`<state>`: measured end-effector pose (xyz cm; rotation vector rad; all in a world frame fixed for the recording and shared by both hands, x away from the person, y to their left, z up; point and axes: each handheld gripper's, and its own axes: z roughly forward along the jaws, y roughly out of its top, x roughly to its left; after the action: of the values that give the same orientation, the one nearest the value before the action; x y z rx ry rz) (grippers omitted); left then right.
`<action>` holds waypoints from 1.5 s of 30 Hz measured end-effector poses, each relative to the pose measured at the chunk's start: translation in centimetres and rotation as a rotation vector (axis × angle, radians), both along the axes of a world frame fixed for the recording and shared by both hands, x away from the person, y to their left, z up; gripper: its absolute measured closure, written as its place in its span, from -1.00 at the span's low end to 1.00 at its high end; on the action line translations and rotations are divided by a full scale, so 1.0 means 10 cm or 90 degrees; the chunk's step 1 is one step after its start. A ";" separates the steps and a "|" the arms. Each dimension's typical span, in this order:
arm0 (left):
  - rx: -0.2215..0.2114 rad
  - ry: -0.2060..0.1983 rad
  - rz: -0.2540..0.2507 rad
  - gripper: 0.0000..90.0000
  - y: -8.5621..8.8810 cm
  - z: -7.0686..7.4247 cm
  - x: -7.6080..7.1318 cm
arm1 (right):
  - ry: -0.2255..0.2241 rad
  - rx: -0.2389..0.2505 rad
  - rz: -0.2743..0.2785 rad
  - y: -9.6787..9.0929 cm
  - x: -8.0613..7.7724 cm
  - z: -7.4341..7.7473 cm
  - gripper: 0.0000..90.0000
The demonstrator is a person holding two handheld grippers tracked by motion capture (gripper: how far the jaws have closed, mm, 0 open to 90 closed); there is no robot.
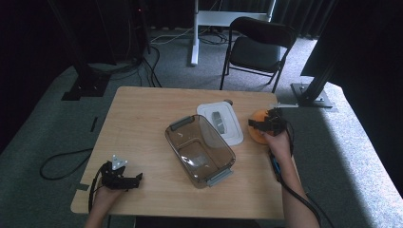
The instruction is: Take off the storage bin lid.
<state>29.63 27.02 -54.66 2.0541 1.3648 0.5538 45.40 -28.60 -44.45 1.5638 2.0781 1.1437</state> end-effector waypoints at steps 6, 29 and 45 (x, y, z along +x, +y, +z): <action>0.000 0.000 0.000 -0.99 0.00 0.00 0.00 | -0.001 -0.003 -0.015 -0.13 -0.03 0.02 -0.69; 0.000 0.000 0.001 -0.99 0.00 0.00 0.00 | 0.030 -0.005 -0.089 -0.48 -0.08 -0.13 -0.68; 0.000 0.000 0.001 -0.99 0.00 0.00 0.00 | 0.068 -0.005 -0.098 -0.41 0.04 -0.31 -0.68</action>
<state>29.62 26.99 -54.66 2.0529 1.3672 0.5544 45.77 -32.68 -47.56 1.7824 1.9834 1.0184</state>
